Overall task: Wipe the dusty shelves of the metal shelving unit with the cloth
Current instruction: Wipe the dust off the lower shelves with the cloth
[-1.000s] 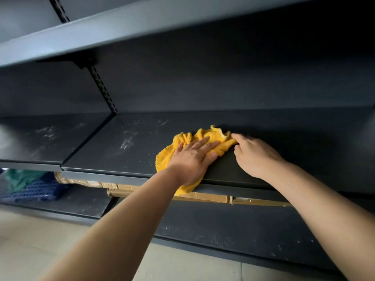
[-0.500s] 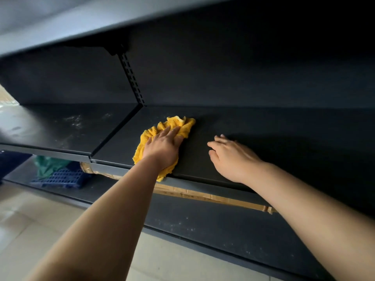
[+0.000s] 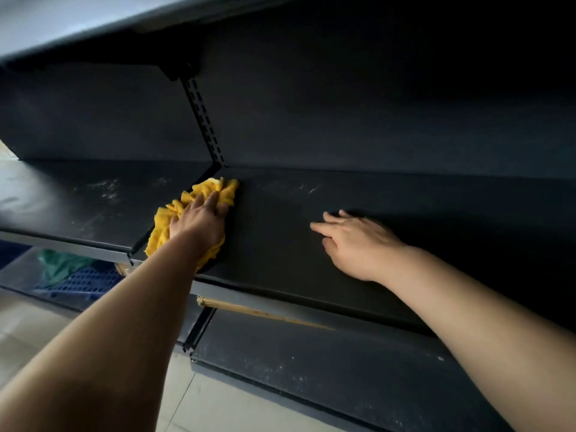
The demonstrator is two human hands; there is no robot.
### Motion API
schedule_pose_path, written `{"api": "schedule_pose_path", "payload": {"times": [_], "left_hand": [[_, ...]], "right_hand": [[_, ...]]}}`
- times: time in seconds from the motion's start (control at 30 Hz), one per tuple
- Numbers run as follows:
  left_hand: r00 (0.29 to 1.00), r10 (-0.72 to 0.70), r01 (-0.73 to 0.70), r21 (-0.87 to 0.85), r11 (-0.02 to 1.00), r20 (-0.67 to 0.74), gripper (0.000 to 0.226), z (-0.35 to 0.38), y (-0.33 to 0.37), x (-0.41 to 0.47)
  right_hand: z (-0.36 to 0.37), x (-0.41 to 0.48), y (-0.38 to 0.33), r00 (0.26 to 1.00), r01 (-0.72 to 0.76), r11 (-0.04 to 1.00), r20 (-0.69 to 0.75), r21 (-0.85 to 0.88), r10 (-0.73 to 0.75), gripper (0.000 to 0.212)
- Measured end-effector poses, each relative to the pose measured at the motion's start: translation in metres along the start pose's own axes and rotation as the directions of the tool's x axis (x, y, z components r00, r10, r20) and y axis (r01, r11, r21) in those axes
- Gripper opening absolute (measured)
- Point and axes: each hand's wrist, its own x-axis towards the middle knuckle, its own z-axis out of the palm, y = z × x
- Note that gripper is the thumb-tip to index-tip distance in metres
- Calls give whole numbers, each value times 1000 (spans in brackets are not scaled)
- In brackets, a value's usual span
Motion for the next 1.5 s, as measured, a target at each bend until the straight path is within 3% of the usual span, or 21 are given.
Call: {"api": "schedule_pose_path", "payload": {"times": [0.33,0.43,0.53,0.6,0.73,0.87,1.03,1.23,1.37,1.5], "left_hand": [[997,63,-62,-24,998,44,61,8,67,51],[987,152,-151,-38,988,44,59,14,98,47],[960,272,-272,-22,962,64,59,21,133,34],[933,350,-349,-22,937,88,58,26,156,20],[867,483,-482,-38,875,125,57,34,195,-12],[785,601,-601,-54,798,151,55,41,228,-54],[723,677,-676,-61,735,142,55,48,228,-93],[770,627,-625,-58,779,119,54,46,210,-94],[878,474,-471,-54,880,63,55,40,196,-54],[941,338,-336,-51,940,20,56,34,165,-5]], "right_hand": [[-5,11,24,998,63,993,2,102,-64,53],[-6,13,36,999,18,969,-33,248,-10,53],[-8,10,48,993,12,859,-104,512,48,52],[-13,1,58,983,8,834,-159,551,95,51],[-24,-37,84,932,-107,951,-303,291,198,47],[-29,-73,112,889,-274,946,-330,172,317,43],[-24,-94,117,885,-351,933,-301,73,356,40],[-19,-71,85,926,-250,967,-301,-41,226,34],[-14,-48,57,955,-169,981,-263,-98,138,33],[-10,-18,38,966,-127,988,-237,-89,102,37]]}}
